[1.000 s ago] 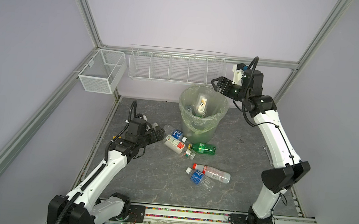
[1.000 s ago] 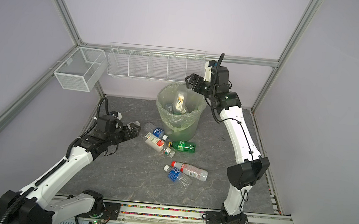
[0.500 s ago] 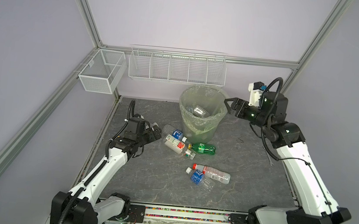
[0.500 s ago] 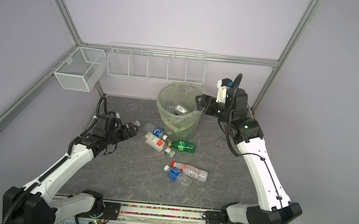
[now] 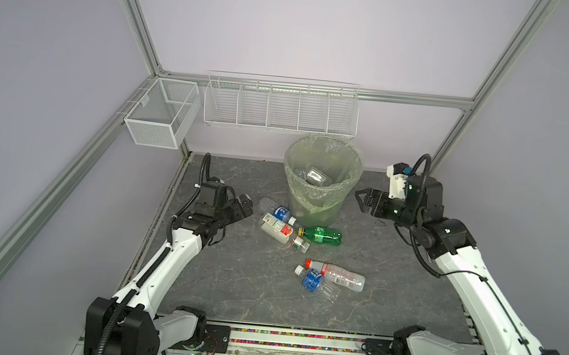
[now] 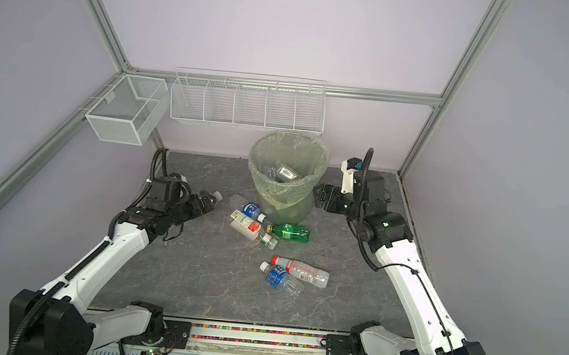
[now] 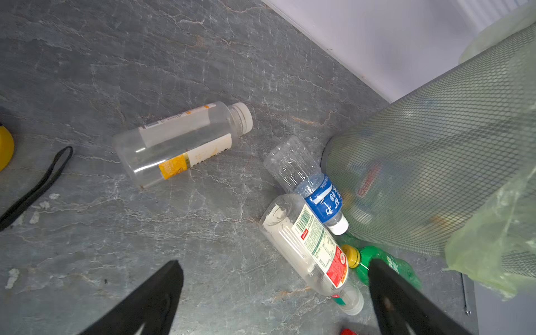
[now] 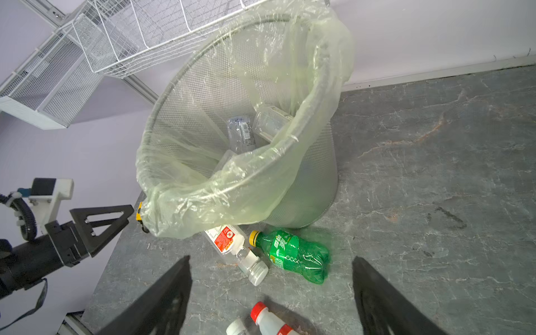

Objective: Throw the plastic bottles in the bin
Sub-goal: Throw the plastic bottle into the trash bin, then pick up the plastic bottle from the top-left of the table.

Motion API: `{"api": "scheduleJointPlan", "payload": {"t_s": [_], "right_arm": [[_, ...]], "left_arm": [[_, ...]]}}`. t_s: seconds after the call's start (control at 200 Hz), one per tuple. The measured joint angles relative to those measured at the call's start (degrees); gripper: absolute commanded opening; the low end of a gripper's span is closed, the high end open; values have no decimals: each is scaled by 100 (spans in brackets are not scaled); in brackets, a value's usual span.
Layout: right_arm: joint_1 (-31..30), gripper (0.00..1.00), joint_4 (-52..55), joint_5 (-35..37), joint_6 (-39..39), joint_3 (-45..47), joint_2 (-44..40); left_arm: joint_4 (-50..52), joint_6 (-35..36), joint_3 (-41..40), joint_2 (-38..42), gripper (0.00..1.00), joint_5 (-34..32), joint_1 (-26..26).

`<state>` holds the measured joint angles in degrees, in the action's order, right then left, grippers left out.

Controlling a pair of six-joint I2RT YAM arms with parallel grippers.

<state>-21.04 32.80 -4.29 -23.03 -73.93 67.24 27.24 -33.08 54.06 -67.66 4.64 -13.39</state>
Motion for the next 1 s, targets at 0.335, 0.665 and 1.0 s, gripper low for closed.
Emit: {"api": "scheduleJointPlan", "payload": {"t_s": [0.335, 0.665, 1.0], "right_arm": [[22, 88, 101, -7, 42, 704, -485], [42, 88, 258, 46, 92, 1104, -1143], [76, 88, 361, 61, 186, 1364, -1366]], "left_arm": [[376, 745, 675, -461, 100, -140, 323], [763, 1379, 1438, -1375, 100, -256, 413], [1150, 1937, 2406, -2312, 99, -603, 450]]}}
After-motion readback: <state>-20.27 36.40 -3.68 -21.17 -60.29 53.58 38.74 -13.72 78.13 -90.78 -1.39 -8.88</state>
